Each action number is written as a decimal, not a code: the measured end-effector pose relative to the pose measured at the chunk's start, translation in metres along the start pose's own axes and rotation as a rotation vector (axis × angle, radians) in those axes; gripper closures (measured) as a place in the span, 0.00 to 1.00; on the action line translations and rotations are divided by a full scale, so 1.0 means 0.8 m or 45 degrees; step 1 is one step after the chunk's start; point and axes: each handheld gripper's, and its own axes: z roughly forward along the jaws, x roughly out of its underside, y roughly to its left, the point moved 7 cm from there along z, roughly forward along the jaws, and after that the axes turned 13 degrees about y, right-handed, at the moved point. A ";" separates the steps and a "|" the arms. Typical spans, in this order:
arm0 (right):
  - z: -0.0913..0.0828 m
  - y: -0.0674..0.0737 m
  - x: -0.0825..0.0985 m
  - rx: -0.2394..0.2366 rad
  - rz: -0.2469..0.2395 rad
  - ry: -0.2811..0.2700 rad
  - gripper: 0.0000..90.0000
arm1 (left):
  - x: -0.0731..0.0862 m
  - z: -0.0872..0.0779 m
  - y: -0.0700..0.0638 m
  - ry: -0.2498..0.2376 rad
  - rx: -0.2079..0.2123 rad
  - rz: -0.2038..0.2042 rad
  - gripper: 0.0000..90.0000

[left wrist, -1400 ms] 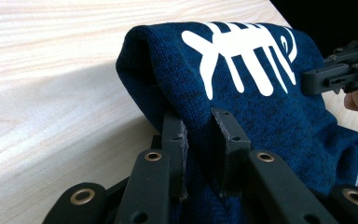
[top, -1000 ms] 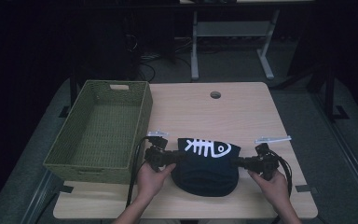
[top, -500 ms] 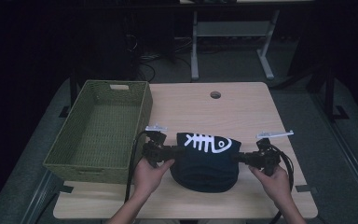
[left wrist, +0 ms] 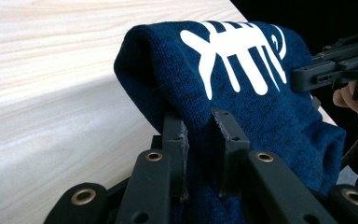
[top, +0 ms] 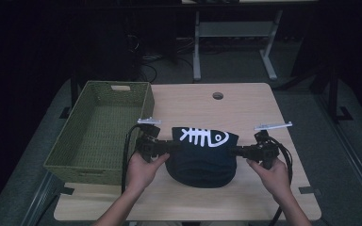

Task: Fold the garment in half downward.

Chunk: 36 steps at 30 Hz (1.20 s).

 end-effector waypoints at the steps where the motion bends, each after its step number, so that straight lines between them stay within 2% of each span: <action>1: -0.001 0.002 -0.003 0.002 -0.005 -0.001 0.89 | -0.001 -0.002 0.001 0.000 -0.003 0.001 0.86; 18: -0.004 0.025 -0.042 0.011 -0.034 0.008 0.89 | -0.015 -0.032 0.015 -0.024 -0.014 -0.014 0.86; 23: 0.000 0.030 -0.052 -0.015 -0.033 0.006 0.89 | -0.015 -0.043 0.021 -0.027 -0.007 -0.023 0.86; 28: 0.004 0.037 -0.061 -0.015 -0.044 0.012 0.89 | -0.017 -0.056 0.026 -0.010 -0.016 -0.011 0.86; 36: 0.008 0.051 -0.080 -0.029 -0.061 0.012 0.89 | -0.020 -0.075 0.034 -0.025 -0.031 -0.017 0.86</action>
